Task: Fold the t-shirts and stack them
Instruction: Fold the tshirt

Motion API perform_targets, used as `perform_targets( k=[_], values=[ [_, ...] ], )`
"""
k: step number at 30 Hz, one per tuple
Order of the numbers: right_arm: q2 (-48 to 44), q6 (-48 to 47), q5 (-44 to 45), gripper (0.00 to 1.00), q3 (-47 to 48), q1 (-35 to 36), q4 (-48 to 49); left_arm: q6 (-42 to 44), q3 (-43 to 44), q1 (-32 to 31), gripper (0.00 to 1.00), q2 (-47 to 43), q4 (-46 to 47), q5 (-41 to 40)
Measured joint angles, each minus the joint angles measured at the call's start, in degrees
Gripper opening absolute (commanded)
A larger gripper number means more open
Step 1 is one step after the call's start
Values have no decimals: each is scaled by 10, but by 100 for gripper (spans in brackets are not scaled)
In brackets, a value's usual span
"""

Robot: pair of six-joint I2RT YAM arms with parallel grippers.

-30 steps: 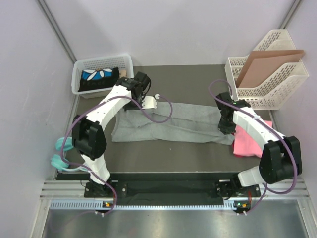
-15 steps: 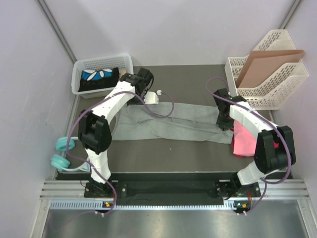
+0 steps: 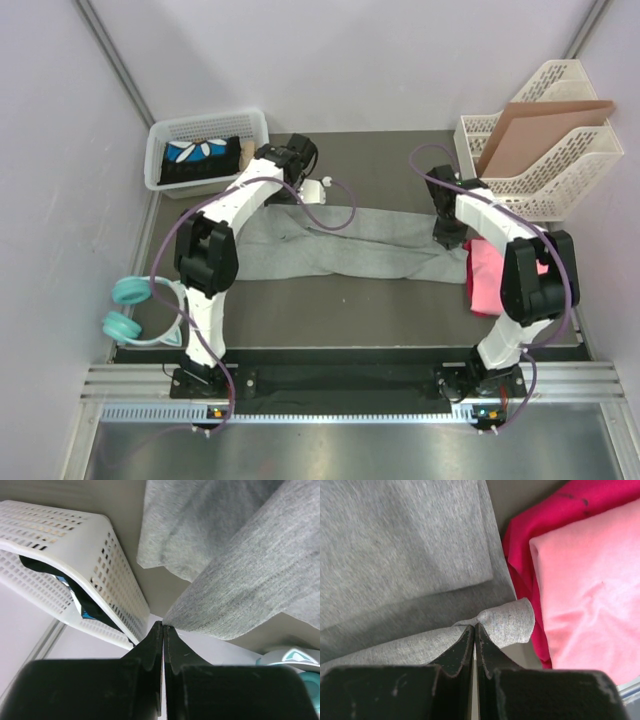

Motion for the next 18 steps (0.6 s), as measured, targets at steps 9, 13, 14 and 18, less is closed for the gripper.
perform_targets(
  k=[9,13,14,18],
  values=[
    [47,-6,5,0,17,-5,4,12,61,13,0,52,13,-15],
    [55,-8,6,0,19,-5,3,18,77,18,0,63,18,-20],
    [57,-9,6,0,23,-5,2,19,78,19,0,63,19,-21],
    [72,-10,6,0,60,-6,0,20,78,20,0,63,19,-24]
  ],
)
